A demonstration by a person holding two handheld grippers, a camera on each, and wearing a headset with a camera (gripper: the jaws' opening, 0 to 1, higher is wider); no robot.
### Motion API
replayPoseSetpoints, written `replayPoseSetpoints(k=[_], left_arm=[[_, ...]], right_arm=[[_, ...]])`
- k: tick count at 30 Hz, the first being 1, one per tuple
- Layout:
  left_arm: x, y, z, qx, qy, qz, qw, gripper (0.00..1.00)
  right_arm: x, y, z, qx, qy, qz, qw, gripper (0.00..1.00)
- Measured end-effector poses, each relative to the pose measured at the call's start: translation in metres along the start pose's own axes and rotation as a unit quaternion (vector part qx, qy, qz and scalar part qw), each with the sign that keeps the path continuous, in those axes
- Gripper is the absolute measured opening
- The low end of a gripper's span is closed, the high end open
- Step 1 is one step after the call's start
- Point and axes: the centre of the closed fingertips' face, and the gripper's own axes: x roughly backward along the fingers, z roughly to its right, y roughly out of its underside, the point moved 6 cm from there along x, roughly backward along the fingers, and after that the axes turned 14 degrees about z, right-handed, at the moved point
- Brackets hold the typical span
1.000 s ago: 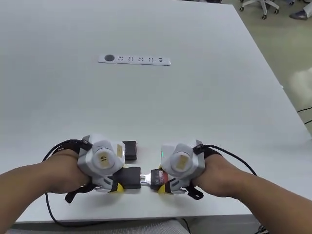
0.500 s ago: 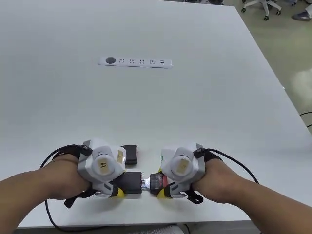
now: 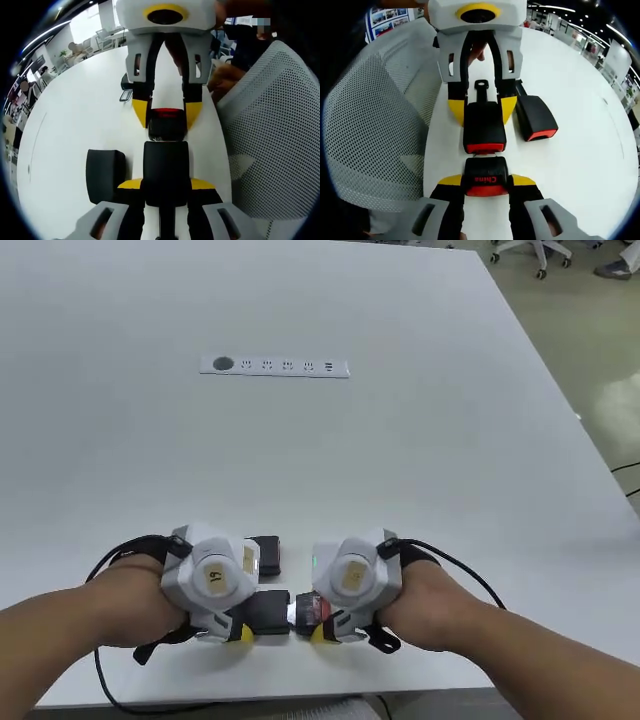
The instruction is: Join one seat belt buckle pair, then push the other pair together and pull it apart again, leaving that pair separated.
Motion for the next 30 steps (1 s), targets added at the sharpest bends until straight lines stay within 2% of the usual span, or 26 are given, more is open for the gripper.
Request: replayPoseSetpoints(k=[1,8,12,15,25,30], left_arm=[[-0.0001,0.0004,-0.0002,0.002,-0.001,0.001,1.0,0.33],[0.0,-0.0022,0.0001,0.002,0.0,-0.003,1.0,0.33],[0.0034,-0.0021,0.0003,0.011,0.003,0.013,0.9999,0.32],[0.0033,-0.0021,0.001,0.01,0.003,0.016,0.9998,0.32],[0.0036,0.0015,-0.0012,0.009,-0.001,0.016,0.9998,0.32],[0.0051,-0.0006,0.0012,0.015,-0.007,0.017,0.9997,0.33]], right_arm=[[0.0022,0.0,-0.0004,-0.006,0.006,-0.001,1.0,0.29],[0.0034,-0.0023,-0.0022,-0.002,0.005,-0.002,1.0,0.3],[0.0052,-0.0006,-0.0031,0.015,0.001,-0.001,0.9999,0.3],[0.0013,0.0002,-0.0003,0.017,0.0,-0.004,0.9998,0.3],[-0.0002,0.0004,-0.0009,0.007,0.006,0.002,1.0,0.3],[-0.0033,0.0007,-0.0003,0.0,0.009,0.007,0.9999,0.31]])
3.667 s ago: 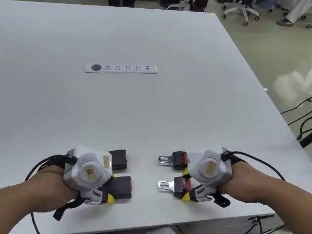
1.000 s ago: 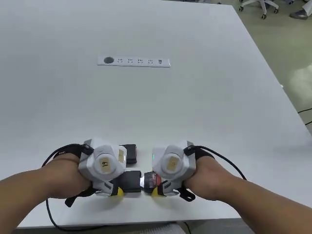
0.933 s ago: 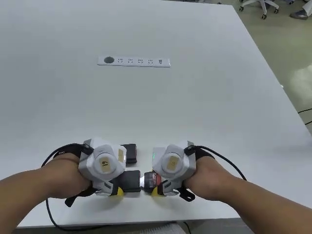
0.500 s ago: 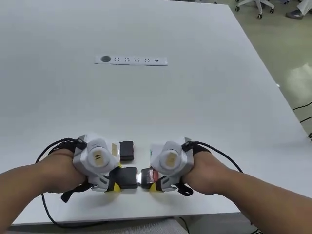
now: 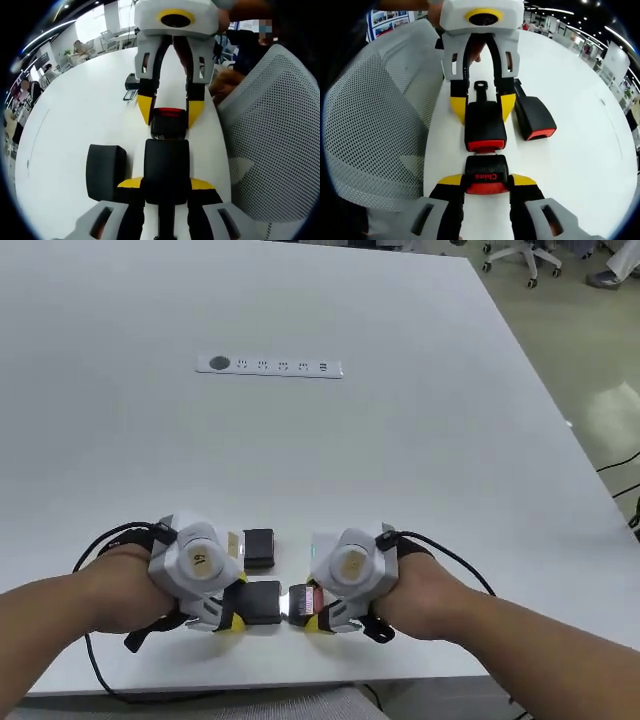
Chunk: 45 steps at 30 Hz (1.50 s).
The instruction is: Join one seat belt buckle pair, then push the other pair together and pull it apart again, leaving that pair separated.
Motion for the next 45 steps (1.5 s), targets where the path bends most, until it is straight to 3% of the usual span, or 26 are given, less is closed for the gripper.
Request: replayPoseSetpoints(k=[3,13,16,19,23,30,37,41,45], left_arm=[[-0.002,0.0,-0.002,-0.005,0.007,-0.017,0.9998,0.33],[0.0,0.006,-0.006,0.001,0.0,-0.029,0.9996,0.35],[0.006,0.009,-0.008,-0.011,-0.015,-0.049,0.9986,0.46],[0.015,0.001,-0.008,-0.007,-0.023,-0.028,0.9993,0.47],[0.027,-0.009,-0.009,-0.003,-0.036,-0.007,0.9993,0.48],[0.038,-0.021,-0.022,0.014,-0.051,0.021,0.9984,0.48],[0.043,-0.017,-0.044,0.012,-0.066,0.014,0.9976,0.48],[0.039,-0.019,-0.051,-0.001,-0.06,0.007,0.9982,0.48],[0.034,-0.012,-0.064,0.0,-0.055,0.005,0.9985,0.5]], right_arm=[[0.001,-0.002,0.0,0.0,-0.008,-0.007,0.9999,0.31],[0.0,0.0,0.003,-0.004,-0.008,-0.011,0.9999,0.33],[0.002,0.001,0.004,-0.003,-0.004,-0.018,0.9998,0.34],[0.009,-0.004,0.003,-0.026,0.003,-0.007,0.9996,0.39],[0.02,-0.01,0.001,-0.015,-0.004,-0.001,0.9999,0.34],[0.046,-0.014,0.017,-0.013,0.015,0.009,0.9998,0.31],[0.061,0.003,0.038,-0.006,0.036,0.0,0.9993,0.31],[0.07,0.02,0.051,-0.001,0.046,-0.013,0.9988,0.3],[0.08,0.034,0.063,-0.01,0.058,-0.021,0.998,0.31]])
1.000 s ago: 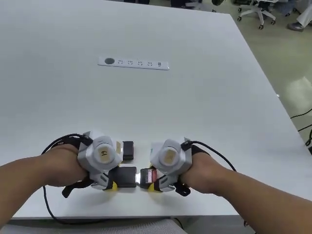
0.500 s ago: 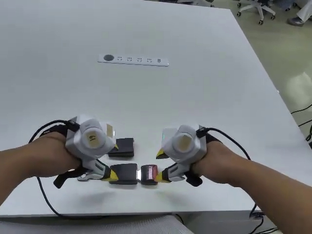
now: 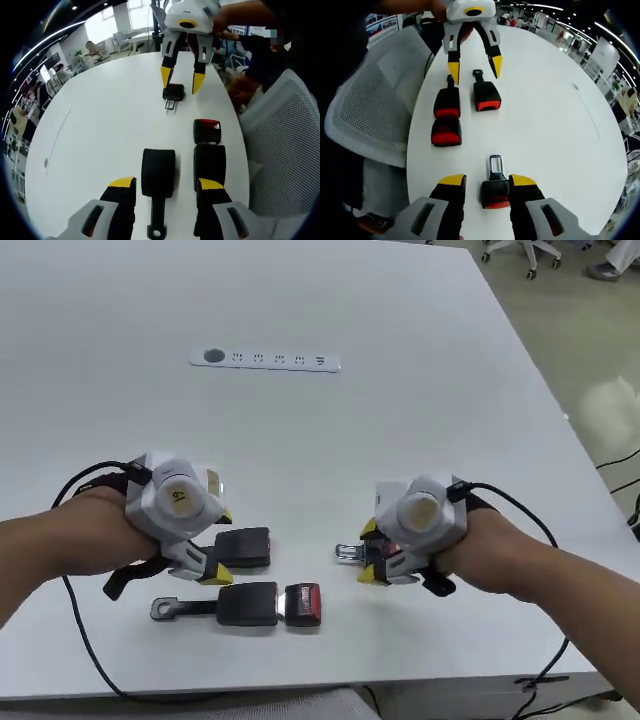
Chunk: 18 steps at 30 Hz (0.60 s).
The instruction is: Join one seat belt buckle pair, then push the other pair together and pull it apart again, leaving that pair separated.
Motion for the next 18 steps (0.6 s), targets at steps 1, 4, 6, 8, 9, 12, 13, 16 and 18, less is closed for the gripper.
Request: replayPoseSetpoints(k=[1,4,6,8,9,12,13,16,18], left_arm=[[-0.001,0.002,-0.002,-0.001,0.0,-0.002,1.0,0.5],[-0.005,0.007,-0.008,-0.013,-0.004,-0.014,0.9998,0.48],[-0.008,0.008,-0.009,-0.012,0.003,-0.016,0.9998,0.46],[-0.01,0.009,-0.008,-0.011,0.01,-0.018,0.9997,0.46],[-0.011,0.009,-0.008,-0.011,0.012,-0.018,0.9997,0.46],[-0.017,0.014,-0.007,-0.007,0.024,-0.025,0.9994,0.45],[-0.016,0.014,-0.006,-0.009,0.031,-0.028,0.9991,0.45],[-0.019,0.015,-0.005,-0.014,0.038,-0.03,0.9987,0.42],[-0.02,0.016,-0.004,-0.029,0.037,-0.047,0.9978,0.39]], right_arm=[[0.001,0.003,0.002,-0.001,0.003,-0.003,1.0,0.31],[0.004,0.012,0.008,-0.002,0.009,-0.014,0.9999,0.32],[0.005,0.018,0.01,-0.004,0.004,-0.019,0.9998,0.32],[0.004,0.023,0.011,-0.001,-0.001,-0.027,0.9996,0.32],[0.003,0.028,0.012,0.001,-0.004,-0.032,0.9995,0.32],[0.0,0.034,0.014,-0.003,-0.005,-0.037,0.9993,0.32],[-0.001,0.036,0.015,-0.005,-0.006,-0.037,0.9993,0.32],[-0.006,0.037,0.015,-0.009,-0.01,-0.04,0.9991,0.31],[-0.01,0.038,0.015,-0.011,-0.014,-0.039,0.9991,0.32]])
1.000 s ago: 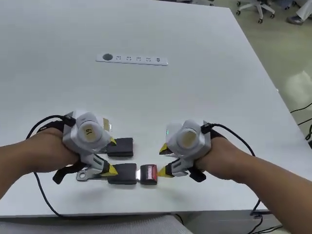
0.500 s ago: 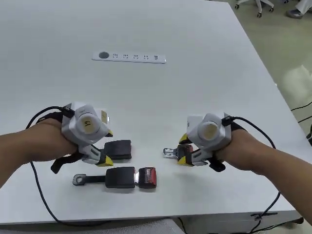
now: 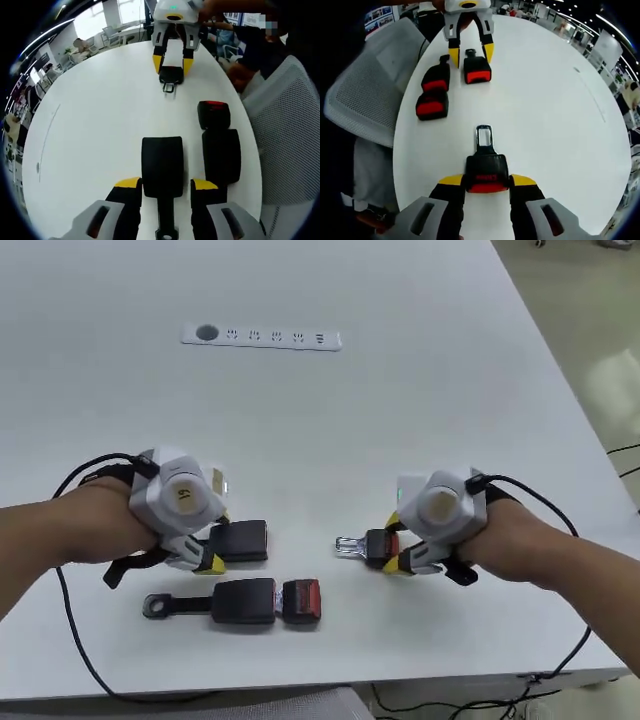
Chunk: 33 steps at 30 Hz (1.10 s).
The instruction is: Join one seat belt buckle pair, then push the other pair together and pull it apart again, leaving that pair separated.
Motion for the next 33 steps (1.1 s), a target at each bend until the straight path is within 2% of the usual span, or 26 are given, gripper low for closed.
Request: replayPoseSetpoints(k=[1,4,9,12,16,20,26,33], left_arm=[[-0.001,0.003,-0.001,-0.017,-0.001,-0.013,0.9998,0.38],[-0.003,0.002,-0.002,0.006,-0.005,-0.006,1.0,0.37],[-0.004,0.001,-0.002,0.003,0.003,-0.002,1.0,0.35],[-0.005,0.002,-0.002,0.001,0.009,-0.001,1.0,0.34],[-0.005,0.004,-0.004,0.03,0.006,0.0,0.9995,0.34],[-0.006,0.004,-0.003,0.034,0.007,0.002,0.9994,0.33],[-0.008,0.007,-0.004,0.045,0.001,0.001,0.999,0.33],[-0.007,0.01,-0.005,0.044,0.0,0.005,0.999,0.33]], right_arm=[[-0.001,0.0,0.0,0.0,-0.002,0.001,1.0,0.32],[-0.004,0.0,0.001,0.006,-0.011,0.004,0.9999,0.32],[-0.004,0.0,0.002,-0.003,-0.026,0.012,0.9996,0.32],[-0.003,-0.001,0.002,0.003,-0.033,0.012,0.9994,0.32],[-0.004,-0.002,0.003,0.006,-0.037,0.012,0.9992,0.32],[-0.005,-0.003,0.005,0.006,-0.037,0.01,0.9993,0.32],[-0.009,-0.011,0.005,0.004,-0.029,0.011,0.9995,0.32],[-0.027,-0.033,0.001,0.007,-0.031,0.022,0.9993,0.32]])
